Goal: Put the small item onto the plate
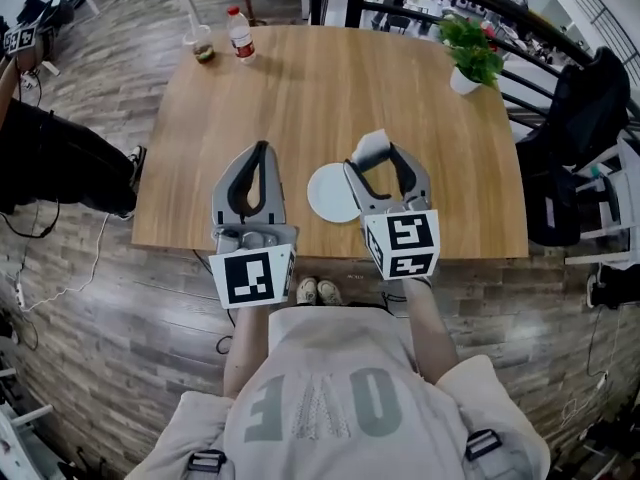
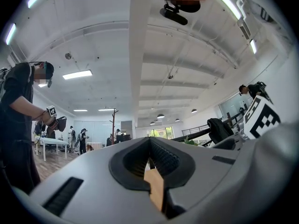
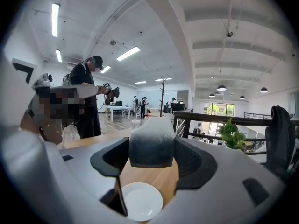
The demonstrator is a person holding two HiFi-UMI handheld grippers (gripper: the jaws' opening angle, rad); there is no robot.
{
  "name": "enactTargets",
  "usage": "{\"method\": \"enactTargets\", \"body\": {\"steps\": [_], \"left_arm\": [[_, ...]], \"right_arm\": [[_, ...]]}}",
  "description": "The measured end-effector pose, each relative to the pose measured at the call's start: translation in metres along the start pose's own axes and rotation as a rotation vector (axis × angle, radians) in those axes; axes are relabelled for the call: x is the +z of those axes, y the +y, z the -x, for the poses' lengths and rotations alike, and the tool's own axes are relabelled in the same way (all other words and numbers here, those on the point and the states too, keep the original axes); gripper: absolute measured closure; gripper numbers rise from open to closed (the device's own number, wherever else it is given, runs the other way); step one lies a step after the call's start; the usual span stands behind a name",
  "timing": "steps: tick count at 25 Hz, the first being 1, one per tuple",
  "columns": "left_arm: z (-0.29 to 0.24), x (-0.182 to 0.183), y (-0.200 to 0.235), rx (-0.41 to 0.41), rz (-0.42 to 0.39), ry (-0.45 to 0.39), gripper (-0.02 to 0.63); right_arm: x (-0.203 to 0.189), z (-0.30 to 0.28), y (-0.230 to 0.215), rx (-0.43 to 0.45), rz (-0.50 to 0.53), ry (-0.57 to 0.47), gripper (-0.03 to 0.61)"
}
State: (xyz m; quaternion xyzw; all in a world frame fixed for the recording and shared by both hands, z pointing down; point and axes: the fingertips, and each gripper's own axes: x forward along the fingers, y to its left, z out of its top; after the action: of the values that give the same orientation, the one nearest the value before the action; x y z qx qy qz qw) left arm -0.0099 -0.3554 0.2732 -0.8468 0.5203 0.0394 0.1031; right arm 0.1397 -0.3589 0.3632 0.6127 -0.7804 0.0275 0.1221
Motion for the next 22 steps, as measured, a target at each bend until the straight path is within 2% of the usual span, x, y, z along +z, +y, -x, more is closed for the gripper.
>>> {"method": "enactTargets", "body": {"steps": [3, 8, 13, 18, 22], "left_arm": [[0.003, -0.010, 0.003, 0.015, -0.002, 0.035, 0.604], [0.005, -0.009, 0.007, 0.026, -0.011, 0.030, 0.604], [0.015, -0.014, 0.014, 0.051, 0.000, 0.053, 0.604], [0.019, -0.018, 0.017, 0.065, -0.016, 0.077, 0.606], [0.019, -0.018, 0.017, 0.070, -0.023, 0.089, 0.605]], "right_arm": [[-0.033, -0.028, 0.001, 0.022, 0.013, 0.086, 0.273], [-0.109, -0.072, 0.003, 0.058, 0.048, 0.271, 0.273], [-0.173, -0.089, 0.019, 0.126, 0.077, 0.460, 0.273], [-0.213, -0.094, 0.035, 0.192, 0.115, 0.607, 0.273], [-0.228, -0.096, 0.037, 0.218, 0.108, 0.648, 0.275]]}}
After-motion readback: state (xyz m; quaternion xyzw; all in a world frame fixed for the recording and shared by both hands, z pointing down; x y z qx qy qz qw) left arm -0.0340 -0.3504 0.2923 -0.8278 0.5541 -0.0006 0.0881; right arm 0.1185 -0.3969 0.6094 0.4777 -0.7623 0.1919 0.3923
